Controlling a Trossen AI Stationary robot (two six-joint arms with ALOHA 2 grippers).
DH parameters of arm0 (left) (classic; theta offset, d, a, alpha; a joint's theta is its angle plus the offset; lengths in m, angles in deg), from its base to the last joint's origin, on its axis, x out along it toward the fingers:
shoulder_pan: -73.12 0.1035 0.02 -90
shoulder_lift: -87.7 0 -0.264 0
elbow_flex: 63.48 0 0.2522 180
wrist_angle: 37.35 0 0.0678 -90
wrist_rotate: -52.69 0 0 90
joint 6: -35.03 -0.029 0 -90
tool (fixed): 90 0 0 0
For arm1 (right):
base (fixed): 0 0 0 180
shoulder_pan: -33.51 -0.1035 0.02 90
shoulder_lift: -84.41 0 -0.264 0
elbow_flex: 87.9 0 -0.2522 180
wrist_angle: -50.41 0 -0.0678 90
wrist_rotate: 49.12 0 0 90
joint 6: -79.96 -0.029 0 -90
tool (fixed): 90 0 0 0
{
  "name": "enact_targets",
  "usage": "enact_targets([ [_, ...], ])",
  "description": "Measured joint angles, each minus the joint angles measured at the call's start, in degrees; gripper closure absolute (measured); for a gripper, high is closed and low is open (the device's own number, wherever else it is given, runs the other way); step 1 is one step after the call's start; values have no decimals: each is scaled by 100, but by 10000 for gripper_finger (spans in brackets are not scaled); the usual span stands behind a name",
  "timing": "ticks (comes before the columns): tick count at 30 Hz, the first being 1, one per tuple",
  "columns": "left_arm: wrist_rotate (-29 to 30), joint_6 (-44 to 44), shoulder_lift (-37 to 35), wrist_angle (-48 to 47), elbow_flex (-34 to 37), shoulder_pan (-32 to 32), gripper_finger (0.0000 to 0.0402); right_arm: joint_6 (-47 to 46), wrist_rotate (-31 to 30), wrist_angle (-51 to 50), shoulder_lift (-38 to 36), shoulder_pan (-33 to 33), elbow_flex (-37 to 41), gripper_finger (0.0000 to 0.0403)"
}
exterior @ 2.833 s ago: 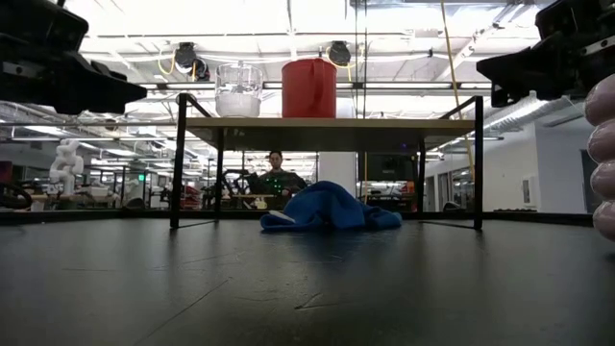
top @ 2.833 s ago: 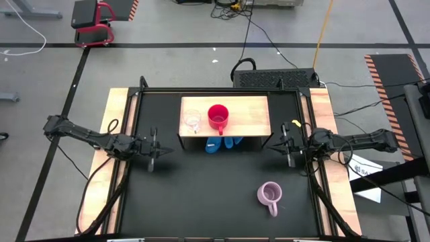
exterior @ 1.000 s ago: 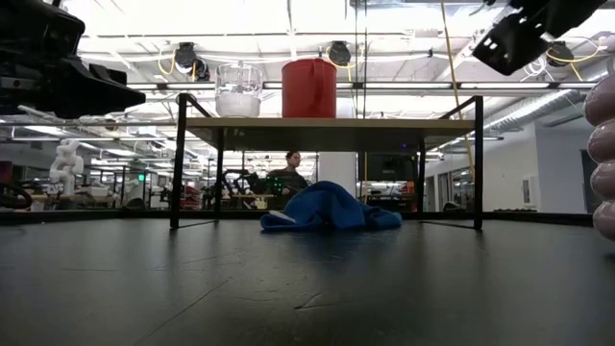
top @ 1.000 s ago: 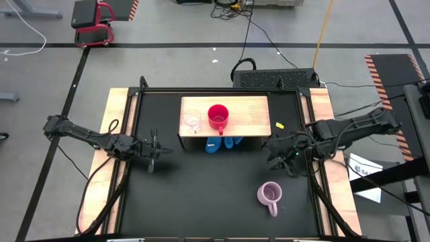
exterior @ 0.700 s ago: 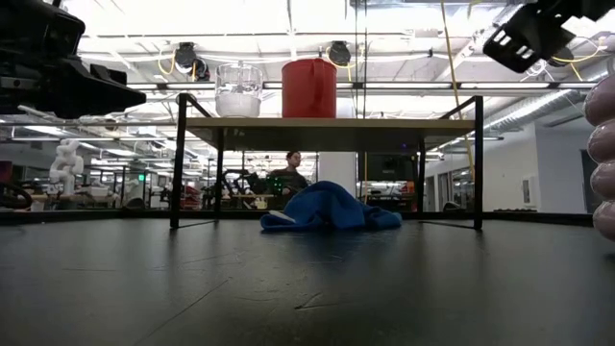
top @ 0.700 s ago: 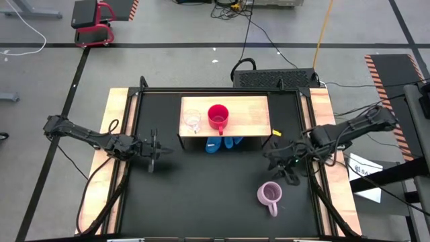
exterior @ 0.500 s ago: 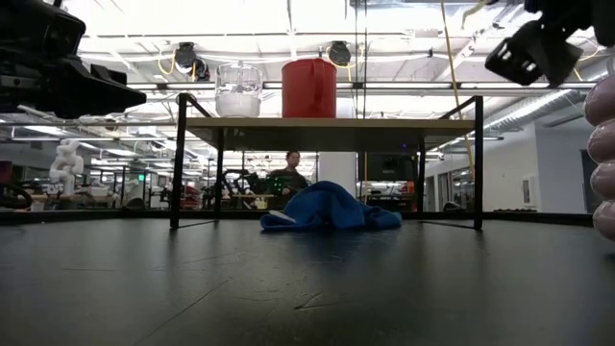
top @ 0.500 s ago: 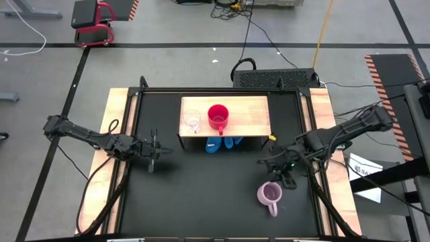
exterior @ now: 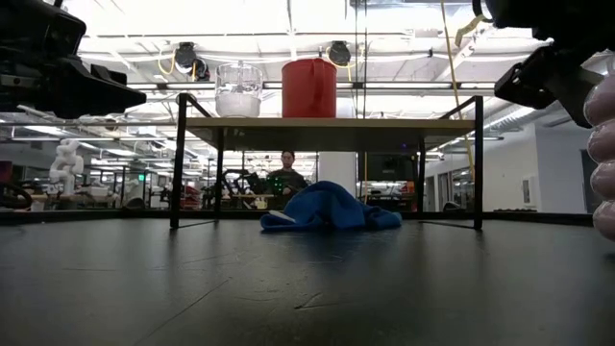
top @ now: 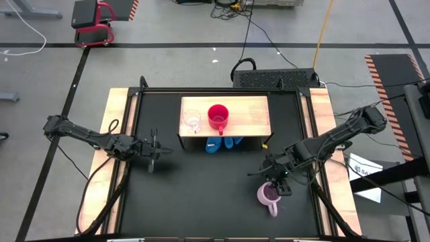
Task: Stack small to large cups/mugs on shelf
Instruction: Put the violet mug on the shelf
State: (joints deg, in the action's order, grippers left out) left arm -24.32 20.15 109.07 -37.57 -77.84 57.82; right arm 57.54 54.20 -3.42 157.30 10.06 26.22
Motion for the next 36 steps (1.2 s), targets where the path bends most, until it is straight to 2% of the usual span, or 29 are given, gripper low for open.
enact_targets([
  [13,0,66,0,0,0,-1,371,-178,-2,11,45,-59,0,237],
  [27,-70,145,0,0,-2,0,371,-26,-22,216,45,-72,1,334],
  [32,-251,145,0,0,-2,-1,371,-18,-304,175,49,-67,9,370],
  [36,-251,145,0,0,-2,1,371,-7,-308,158,53,-57,11,385],
])
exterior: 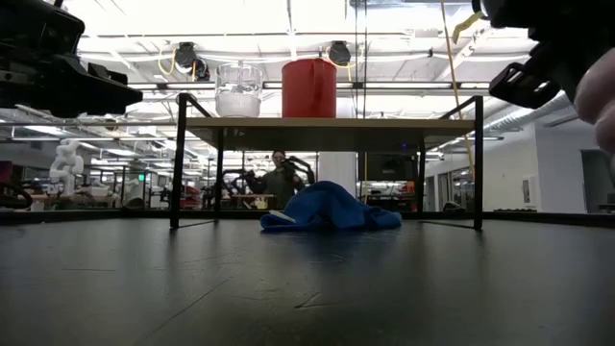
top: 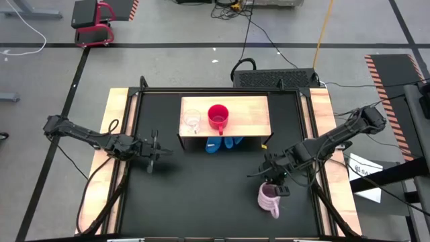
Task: Stack small to large cups/mugs on shelf
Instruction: Put the violet mug on the shelf
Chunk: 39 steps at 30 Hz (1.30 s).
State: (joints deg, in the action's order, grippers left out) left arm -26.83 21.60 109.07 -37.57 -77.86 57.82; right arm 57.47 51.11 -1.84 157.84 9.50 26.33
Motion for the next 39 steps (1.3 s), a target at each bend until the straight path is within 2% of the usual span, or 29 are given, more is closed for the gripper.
enact_targets([
  [13,-5,-2,0,-5,0,0,371,402,1,54,-108,4,-2,389],
  [19,-12,26,0,-28,0,-1,371,432,-459,82,-290,8,-197,389],
  [26,-15,42,-1,-60,0,0,371,681,-476,45,-298,-11,-267,390],
  [32,-15,55,-2,-59,0,1,371,860,-1009,22,-627,-131,-267,390],
  [39,-15,139,0,-166,0,1,371,1093,-1483,93,-1343,-306,-102,390],
])
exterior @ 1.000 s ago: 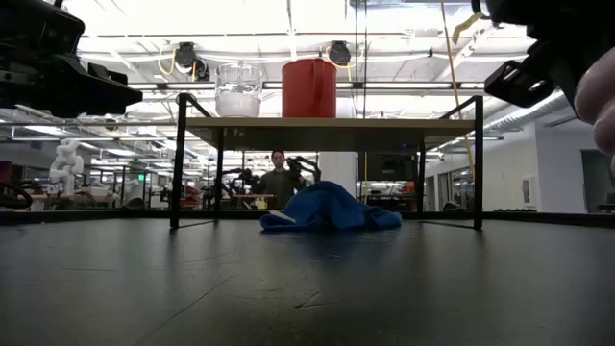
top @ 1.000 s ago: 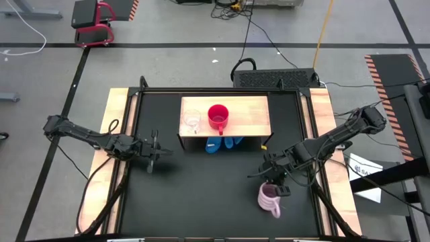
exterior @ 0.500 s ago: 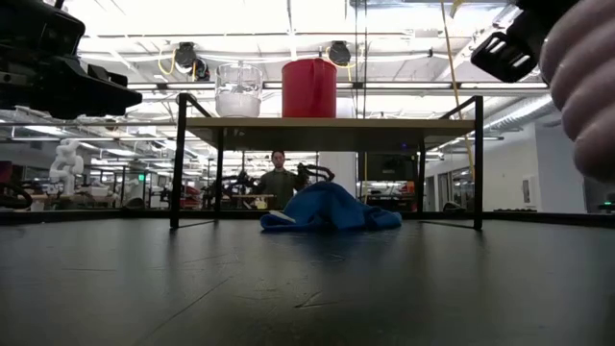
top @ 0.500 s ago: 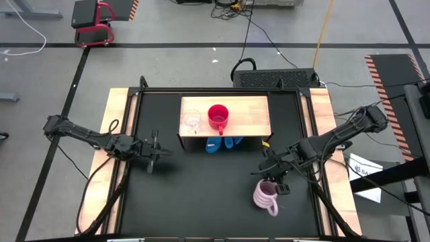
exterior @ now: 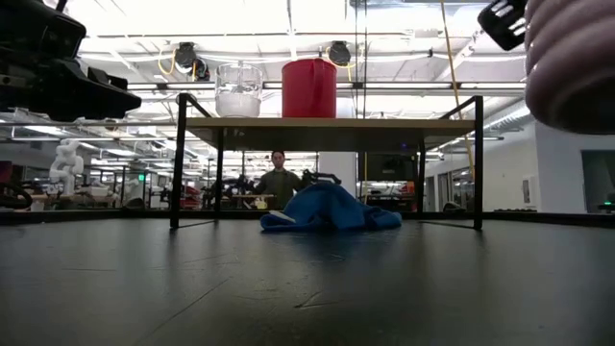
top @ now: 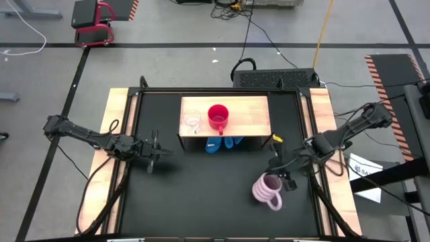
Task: Stack small to large cups/mugs on shelf
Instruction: Put the violet mug on the shelf
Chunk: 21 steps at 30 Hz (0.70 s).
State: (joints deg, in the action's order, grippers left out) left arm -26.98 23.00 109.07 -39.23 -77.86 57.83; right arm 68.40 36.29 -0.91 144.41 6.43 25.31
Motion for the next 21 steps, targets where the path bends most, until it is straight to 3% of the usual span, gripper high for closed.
enact_targets([
  [6,1,-31,-1,-7,0,0,371,-138,-364,-5,-908,0,725,390],
  [14,2,-78,0,-7,0,-1,371,-474,-593,812,-2215,-2,1841,390],
  [21,4,-78,0,22,0,-1,371,-596,-595,1151,-2506,9,2393,390],
])
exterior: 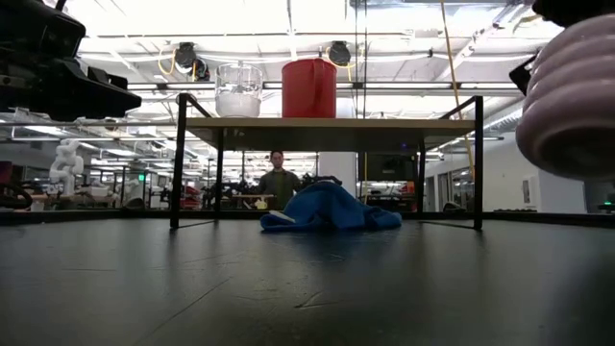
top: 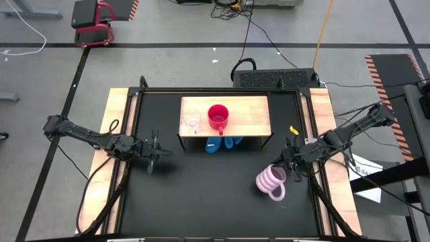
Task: Stack small to large cups/mugs on shelf
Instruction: Put the violet mug on the shelf
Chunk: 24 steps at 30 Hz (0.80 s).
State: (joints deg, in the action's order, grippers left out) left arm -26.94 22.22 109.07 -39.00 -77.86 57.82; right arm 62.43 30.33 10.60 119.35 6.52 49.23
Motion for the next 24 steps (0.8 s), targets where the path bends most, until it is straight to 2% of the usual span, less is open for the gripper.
enact_targets([
  [7,0,0,0,6,0,-1,371,-130,11,272,-40,0,413,390],
  [13,3,-154,0,6,0,-1,371,-96,18,959,-79,0,656,390],
  [24,5,-186,-1,-5,0,-1,371,-126,37,883,-121,-13,838,390],
])
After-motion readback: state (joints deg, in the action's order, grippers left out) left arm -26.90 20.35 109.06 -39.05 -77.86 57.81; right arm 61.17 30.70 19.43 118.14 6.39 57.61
